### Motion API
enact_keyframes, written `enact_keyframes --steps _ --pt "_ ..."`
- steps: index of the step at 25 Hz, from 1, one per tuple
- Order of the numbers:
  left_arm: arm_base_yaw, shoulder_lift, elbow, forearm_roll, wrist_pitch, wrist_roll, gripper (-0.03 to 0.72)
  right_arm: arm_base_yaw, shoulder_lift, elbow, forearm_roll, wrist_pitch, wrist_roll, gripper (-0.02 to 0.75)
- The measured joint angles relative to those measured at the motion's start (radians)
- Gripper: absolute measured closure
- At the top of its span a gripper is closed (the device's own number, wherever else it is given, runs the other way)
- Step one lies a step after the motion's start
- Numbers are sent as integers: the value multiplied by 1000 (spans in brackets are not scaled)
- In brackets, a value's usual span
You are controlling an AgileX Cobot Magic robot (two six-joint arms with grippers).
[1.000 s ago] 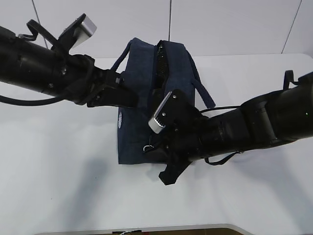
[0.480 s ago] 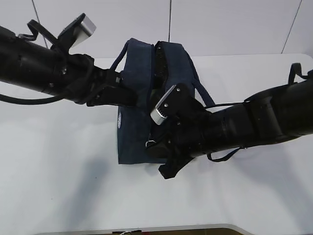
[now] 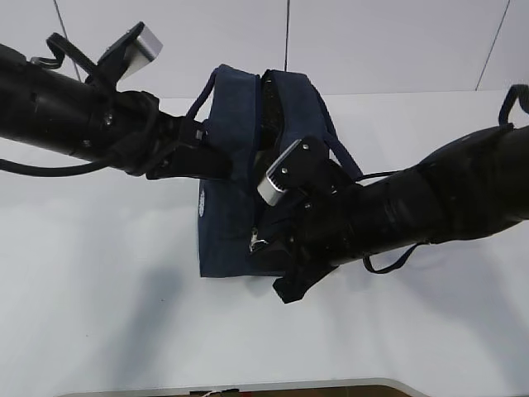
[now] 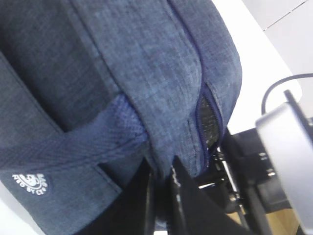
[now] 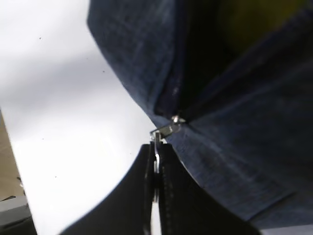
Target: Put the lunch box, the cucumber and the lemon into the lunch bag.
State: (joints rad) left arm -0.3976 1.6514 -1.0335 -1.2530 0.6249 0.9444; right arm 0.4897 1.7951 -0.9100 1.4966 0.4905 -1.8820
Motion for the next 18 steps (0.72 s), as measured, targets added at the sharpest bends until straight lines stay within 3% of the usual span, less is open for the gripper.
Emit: enact_keyframes --steps 18 --pt "0 0 0 0 -3 0 698 0 -47 0 -142 21 132 733"
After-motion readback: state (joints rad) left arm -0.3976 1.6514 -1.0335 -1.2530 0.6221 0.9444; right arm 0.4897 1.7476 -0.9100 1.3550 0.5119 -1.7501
